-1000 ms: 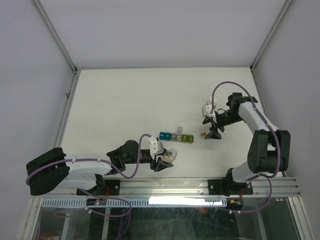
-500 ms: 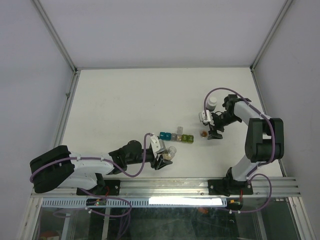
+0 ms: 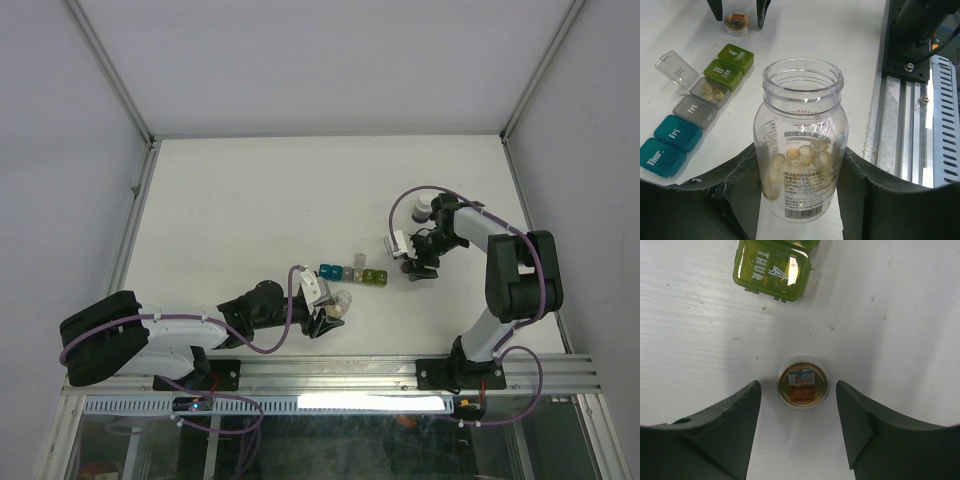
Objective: Sort the pills into containers
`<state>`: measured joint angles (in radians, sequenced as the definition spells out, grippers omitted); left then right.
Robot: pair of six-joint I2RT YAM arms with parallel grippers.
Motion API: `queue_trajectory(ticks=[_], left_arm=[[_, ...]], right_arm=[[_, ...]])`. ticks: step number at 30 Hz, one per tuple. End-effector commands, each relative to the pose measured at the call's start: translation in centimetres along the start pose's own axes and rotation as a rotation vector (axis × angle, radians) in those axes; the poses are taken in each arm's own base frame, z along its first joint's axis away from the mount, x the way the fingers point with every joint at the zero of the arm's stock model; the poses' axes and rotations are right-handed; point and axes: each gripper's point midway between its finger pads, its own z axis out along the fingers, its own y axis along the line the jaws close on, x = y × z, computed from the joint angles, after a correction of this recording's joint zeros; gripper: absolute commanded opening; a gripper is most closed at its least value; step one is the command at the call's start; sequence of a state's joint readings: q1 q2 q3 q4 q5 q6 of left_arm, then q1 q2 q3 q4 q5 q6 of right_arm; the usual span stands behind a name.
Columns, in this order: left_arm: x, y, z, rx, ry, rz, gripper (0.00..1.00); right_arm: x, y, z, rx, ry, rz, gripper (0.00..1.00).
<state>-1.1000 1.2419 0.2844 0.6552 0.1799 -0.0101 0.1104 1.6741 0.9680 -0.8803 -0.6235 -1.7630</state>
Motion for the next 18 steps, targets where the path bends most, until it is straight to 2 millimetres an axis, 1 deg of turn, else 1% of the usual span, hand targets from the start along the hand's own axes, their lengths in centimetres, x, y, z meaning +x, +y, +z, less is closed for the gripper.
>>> queue_trajectory(ticks=[1, 5, 11, 14, 18], left_arm=[[-2.23, 0.12, 0.39, -0.006, -0.068, 0.019, 0.0], [-2.12, 0.1, 0.29, -0.005, -0.066, 0.015, 0.0], [-2.03, 0.01, 0.31, -0.001, -0.069, 0.012, 0.0], [-1.93, -0.03, 0.33, 0.001, -0.067, 0.011, 0.0], [-2.07, -0.11, 0.37, 0.007, -0.074, 0.009, 0.0]], right_arm=[[0.55, -0.55, -0.22, 0.018, 0.068, -0.016, 0.62], [0.35, -0.72, -0.15, 0.011, 0.072, -0.004, 0.58], [0.1, -0.68, 0.15, 0.002, 0.083, 0.005, 0.54], [0.12, -0.7, 0.16, 0.004, 0.088, 0.014, 0.5], [-0.07, -0.83, -0.04, 0.015, 0.086, 0.039, 0.38]])
